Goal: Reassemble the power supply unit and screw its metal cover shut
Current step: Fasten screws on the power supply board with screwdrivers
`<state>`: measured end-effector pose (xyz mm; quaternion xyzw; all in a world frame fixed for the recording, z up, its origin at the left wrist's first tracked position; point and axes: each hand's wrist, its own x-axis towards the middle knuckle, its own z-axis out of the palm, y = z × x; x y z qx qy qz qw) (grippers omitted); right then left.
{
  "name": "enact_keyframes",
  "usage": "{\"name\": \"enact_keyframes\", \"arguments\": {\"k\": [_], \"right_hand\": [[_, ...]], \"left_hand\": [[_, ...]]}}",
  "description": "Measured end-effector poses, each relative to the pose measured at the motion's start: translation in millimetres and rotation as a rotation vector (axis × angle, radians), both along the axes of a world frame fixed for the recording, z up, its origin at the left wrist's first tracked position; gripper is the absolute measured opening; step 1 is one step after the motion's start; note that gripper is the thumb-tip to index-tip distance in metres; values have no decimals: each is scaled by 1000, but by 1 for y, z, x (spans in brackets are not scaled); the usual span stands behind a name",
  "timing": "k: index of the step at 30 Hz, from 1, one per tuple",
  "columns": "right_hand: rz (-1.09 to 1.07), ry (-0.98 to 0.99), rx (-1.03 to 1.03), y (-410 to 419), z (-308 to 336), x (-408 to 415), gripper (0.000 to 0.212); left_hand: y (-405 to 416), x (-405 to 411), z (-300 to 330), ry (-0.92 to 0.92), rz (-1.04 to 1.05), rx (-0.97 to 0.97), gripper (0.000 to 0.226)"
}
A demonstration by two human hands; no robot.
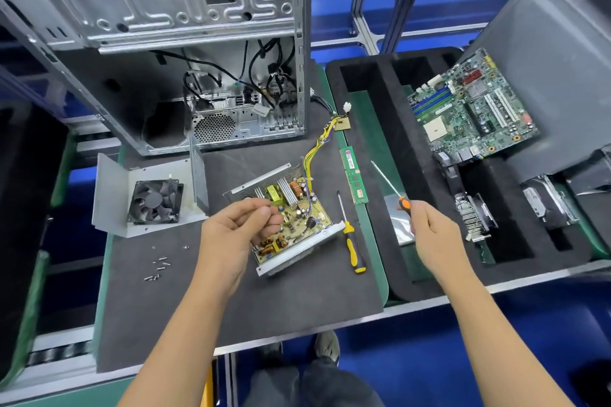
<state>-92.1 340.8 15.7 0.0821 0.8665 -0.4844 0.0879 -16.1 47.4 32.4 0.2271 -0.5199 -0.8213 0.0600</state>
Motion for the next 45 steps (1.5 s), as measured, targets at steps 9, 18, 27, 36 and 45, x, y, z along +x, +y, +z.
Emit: {"name": "enact_keyframes", "arguments": {"k": [9, 18, 27, 36, 45], "right_hand": [[381, 123, -297, -72, 54, 20, 19], [388, 37, -289, -76, 52, 16, 22], [430, -27, -205, -77, 56, 6, 21], [213, -345, -868, -75, 67, -8, 16], [-222, -94, -971, -102, 57, 4, 22]], "left_hand": [[7, 1, 6, 52, 29, 82, 13], [1, 7, 6, 78, 27, 83, 16], [-7, 9, 6, 38, -25, -10, 15], [-8, 4, 8, 44, -26, -25, 15], [7, -8, 13, 28, 29, -17, 11]]}}
